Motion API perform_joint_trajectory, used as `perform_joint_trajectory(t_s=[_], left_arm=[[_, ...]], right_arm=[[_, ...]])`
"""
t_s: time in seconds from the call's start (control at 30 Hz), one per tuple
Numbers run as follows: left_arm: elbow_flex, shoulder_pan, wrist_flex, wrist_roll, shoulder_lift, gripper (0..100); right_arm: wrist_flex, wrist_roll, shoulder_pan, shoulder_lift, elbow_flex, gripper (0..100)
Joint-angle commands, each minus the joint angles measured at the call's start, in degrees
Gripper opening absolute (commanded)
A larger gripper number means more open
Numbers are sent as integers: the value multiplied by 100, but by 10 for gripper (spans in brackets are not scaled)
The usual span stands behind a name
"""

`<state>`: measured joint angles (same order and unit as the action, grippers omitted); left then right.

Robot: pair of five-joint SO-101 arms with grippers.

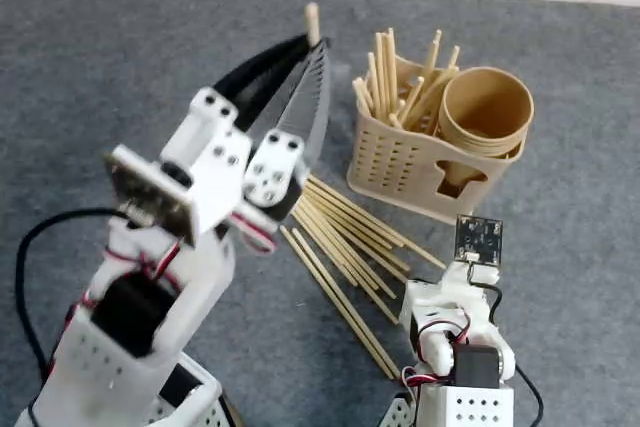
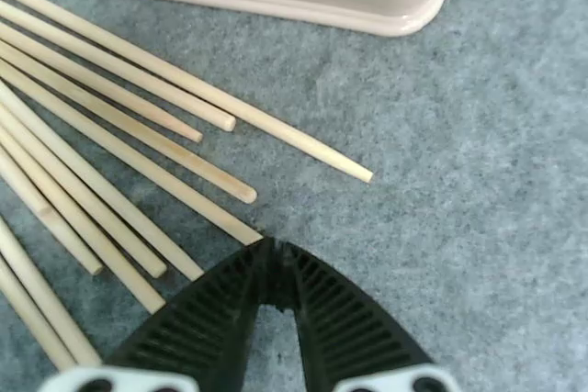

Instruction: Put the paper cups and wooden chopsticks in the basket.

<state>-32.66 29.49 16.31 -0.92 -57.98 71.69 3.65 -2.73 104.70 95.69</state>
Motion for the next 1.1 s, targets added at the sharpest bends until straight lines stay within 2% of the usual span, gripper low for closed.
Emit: perform_joint_trajectory(t_s=[0.0, 0.33, 0.63, 0.97, 1.07], left_arm=[[884, 101, -519, 18, 910, 6], [2352, 136, -607, 18, 3046, 6], [3187, 418, -615, 18, 4110, 6], [2967, 426, -598, 26, 4655, 8], [2809, 426, -571, 18, 4664, 66]], right_arm=[[22, 0, 48, 75, 760, 5], [22, 0, 48, 75, 760, 5], [22, 0, 48, 75, 760, 5], [22, 0, 48, 75, 760, 5], [22, 0, 48, 75, 760, 5]])
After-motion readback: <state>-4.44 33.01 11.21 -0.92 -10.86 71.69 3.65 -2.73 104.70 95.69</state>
